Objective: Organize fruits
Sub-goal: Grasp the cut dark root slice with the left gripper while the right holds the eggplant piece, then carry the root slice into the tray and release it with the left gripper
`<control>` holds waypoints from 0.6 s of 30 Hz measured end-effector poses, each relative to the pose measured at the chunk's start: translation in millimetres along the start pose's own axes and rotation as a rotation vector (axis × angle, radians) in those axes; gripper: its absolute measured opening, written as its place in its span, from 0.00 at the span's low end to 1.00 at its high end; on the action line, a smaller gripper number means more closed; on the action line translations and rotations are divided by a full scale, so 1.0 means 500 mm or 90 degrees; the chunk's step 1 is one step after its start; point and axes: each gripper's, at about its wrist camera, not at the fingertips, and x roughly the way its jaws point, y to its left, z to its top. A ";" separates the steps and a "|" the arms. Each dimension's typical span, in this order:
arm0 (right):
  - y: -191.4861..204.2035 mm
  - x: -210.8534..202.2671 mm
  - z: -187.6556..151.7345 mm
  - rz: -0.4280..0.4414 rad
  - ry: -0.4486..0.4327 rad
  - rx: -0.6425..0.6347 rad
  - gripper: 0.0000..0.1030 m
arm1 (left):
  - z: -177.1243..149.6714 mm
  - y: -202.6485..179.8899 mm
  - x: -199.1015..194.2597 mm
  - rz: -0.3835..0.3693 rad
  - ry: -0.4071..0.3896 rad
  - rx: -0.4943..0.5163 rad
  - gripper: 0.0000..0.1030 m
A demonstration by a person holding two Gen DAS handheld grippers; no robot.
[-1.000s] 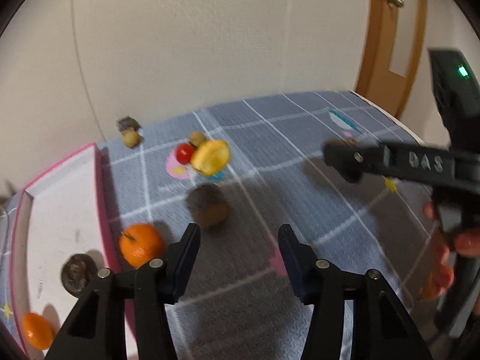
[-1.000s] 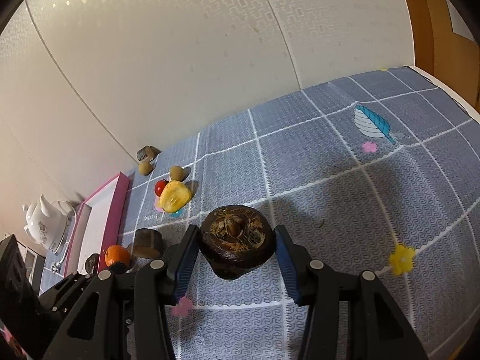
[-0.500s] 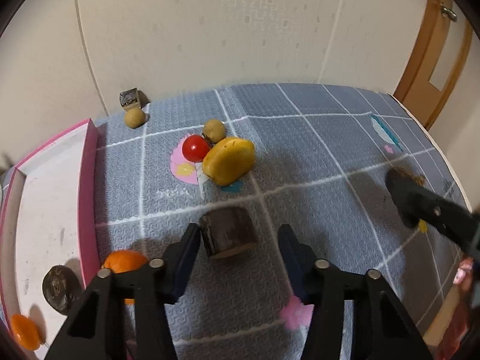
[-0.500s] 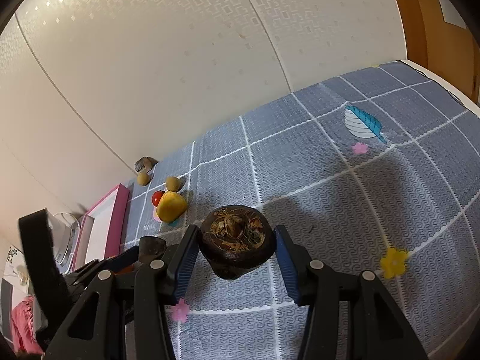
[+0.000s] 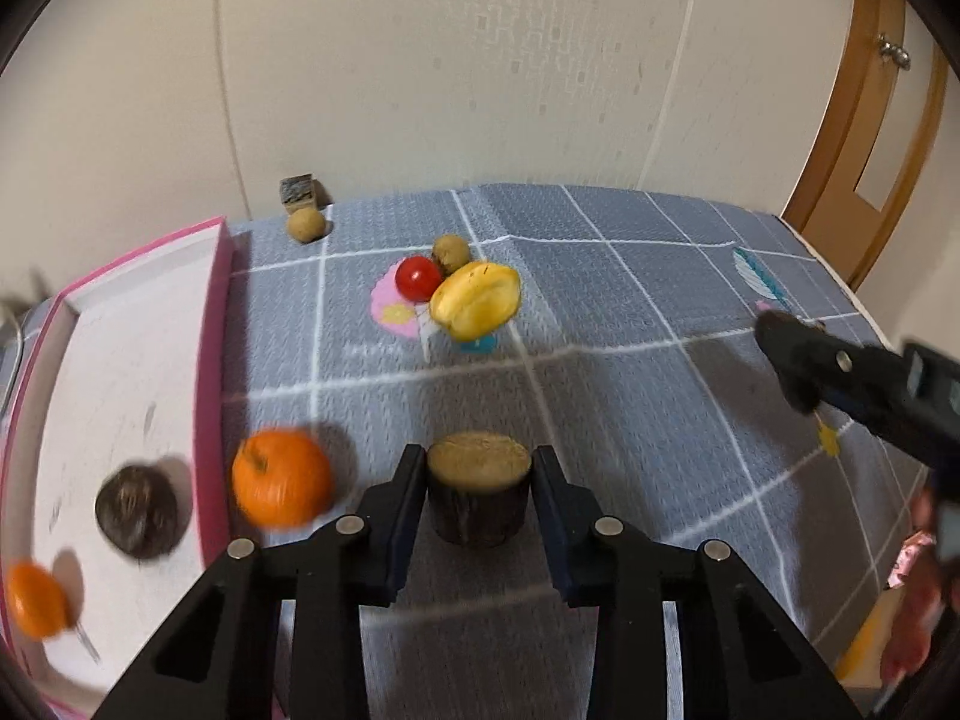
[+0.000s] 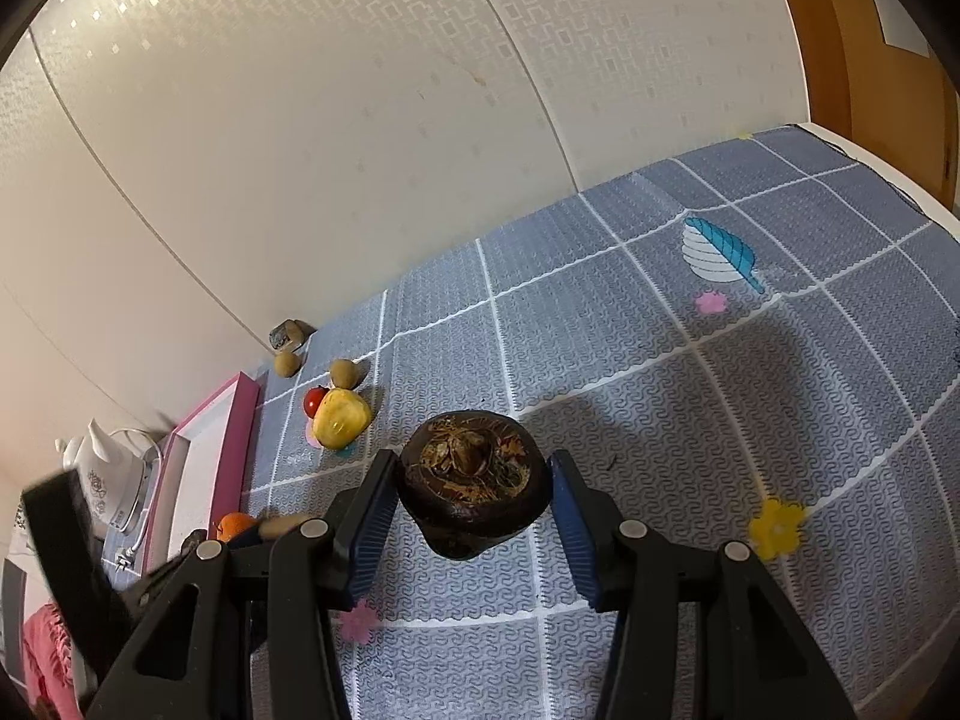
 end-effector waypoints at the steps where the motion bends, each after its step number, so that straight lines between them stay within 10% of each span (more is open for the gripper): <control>1: -0.001 -0.001 -0.001 -0.001 0.000 0.001 0.50 | -0.010 0.001 -0.005 -0.001 -0.002 -0.001 0.35; 18: 0.004 0.012 0.001 -0.004 0.009 -0.012 0.50 | -0.022 -0.011 0.017 0.015 -0.011 0.006 0.35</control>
